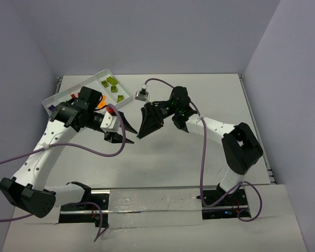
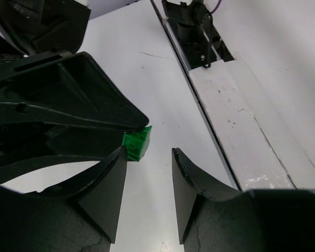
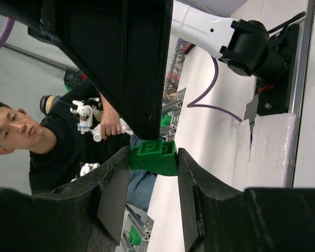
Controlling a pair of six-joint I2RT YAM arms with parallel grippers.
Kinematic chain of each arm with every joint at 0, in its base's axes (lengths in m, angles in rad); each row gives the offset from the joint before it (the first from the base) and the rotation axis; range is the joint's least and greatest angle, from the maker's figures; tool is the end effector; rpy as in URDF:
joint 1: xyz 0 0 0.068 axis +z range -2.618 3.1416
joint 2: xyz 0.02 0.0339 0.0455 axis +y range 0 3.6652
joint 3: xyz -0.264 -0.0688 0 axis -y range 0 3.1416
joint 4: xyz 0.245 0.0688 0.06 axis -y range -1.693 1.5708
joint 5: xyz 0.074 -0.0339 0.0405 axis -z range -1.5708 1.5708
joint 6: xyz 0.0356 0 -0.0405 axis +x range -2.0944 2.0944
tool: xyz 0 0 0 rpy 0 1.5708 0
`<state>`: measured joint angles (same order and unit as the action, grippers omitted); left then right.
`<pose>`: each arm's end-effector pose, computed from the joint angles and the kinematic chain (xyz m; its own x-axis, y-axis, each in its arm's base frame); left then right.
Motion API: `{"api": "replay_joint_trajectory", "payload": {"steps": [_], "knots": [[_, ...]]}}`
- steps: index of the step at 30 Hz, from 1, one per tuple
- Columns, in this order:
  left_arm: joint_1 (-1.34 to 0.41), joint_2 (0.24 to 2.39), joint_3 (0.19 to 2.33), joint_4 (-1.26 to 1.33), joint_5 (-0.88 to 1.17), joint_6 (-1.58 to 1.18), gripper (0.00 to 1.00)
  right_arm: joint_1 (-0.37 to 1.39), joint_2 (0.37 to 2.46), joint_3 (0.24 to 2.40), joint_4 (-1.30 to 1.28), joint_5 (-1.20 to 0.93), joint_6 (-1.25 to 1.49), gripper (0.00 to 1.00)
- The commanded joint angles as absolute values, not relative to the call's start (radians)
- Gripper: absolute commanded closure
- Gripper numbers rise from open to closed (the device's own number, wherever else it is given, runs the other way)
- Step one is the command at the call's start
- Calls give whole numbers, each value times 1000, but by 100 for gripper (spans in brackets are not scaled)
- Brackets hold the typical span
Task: Sort the legos into containers by color
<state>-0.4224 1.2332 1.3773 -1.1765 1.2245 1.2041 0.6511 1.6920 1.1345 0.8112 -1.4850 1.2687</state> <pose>0.1783 -0.1169 0.3833 0.2598 0.2306 -0.9377 0.9386 -0.2885 0.1891 0.2697 0.2501 0.3162 -0.7226 -0.4477 -0.5267 -0.4343 -0.2988 0.8498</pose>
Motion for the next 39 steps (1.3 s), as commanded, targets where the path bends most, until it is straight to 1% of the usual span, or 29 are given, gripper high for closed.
{"api": "replay_joint_trajectory", "payload": {"steps": [1, 7, 12, 20, 29, 33, 39], "knots": [[-459, 1238, 1414, -1245, 1263, 1260, 51, 666, 1680, 1194, 851, -1533, 1249, 78], [-474, 1236, 1415, -1200, 1259, 1189, 44, 678, 1681, 1204, 851, -1537, 1251, 78], [-476, 1236, 1408, -1154, 1252, 1138, 43, 697, 1677, 1199, 852, -1544, 1248, 78], [-477, 1235, 1390, -1059, 1221, 1045, 43, 712, 1672, 1196, 850, -1549, 1242, 79], [-476, 1236, 1381, -1012, 1216, 1006, 45, 716, 1667, 1194, 838, -1554, 1229, 79], [-476, 1241, 1379, -1079, 1242, 1075, 51, 716, 1674, 1208, 840, -1558, 1236, 80], [-479, 1229, 1347, -1135, 1259, 1123, 51, 713, 1686, 1223, 847, -1565, 1247, 80]]}}
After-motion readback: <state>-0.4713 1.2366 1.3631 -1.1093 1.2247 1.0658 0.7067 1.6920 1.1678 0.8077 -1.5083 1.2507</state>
